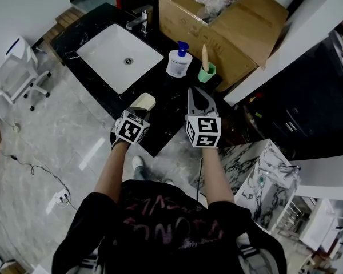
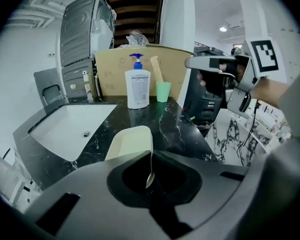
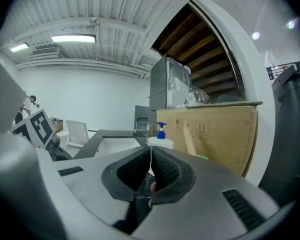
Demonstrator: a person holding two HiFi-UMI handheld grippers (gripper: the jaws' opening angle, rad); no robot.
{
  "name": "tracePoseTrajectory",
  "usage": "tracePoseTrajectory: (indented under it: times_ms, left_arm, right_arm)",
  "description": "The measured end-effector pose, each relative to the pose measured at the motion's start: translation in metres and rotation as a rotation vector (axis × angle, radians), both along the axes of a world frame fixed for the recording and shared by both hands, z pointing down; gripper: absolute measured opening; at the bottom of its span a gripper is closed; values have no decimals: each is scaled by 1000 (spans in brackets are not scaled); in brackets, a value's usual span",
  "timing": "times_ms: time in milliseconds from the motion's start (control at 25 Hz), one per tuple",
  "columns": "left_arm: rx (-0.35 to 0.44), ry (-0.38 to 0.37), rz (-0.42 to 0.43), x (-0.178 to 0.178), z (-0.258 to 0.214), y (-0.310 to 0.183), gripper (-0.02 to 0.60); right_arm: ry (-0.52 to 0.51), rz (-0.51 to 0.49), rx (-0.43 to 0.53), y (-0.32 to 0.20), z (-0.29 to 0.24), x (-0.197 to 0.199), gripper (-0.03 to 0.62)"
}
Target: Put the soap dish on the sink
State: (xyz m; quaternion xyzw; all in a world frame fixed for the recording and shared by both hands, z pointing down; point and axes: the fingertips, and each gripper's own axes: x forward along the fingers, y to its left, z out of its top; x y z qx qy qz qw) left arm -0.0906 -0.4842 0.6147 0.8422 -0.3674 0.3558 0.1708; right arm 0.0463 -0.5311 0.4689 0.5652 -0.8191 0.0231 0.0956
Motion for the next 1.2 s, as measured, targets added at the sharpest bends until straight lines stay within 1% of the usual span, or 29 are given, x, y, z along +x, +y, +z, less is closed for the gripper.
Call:
tracePoseTrajectory:
  times_ms: [120,360,680,840,1040,1200]
  left_arm:
    - [11,-18,10,1,4,-3,29]
    - [7,-36,-5,-1,6,0,29]
    - [59,2,-24,1,-2,-2,31]
    - [74,8,-45,-2,-11,2,31]
    - [111,41,-82,-6,-30,2,31]
    - [157,54,-104,-9,-50,1,30]
  right_arm:
    - [4,0,-4,0,3,2,14]
    - [4,7,-11,1,7,7,14]
    - [0,3,-10,6,8,6,14]
    - [-3,-1,-9,11,6,6,14]
    - [-9,-6,-8,19,3,6,14]
    - [-10,-11,-4,24,0,7,14]
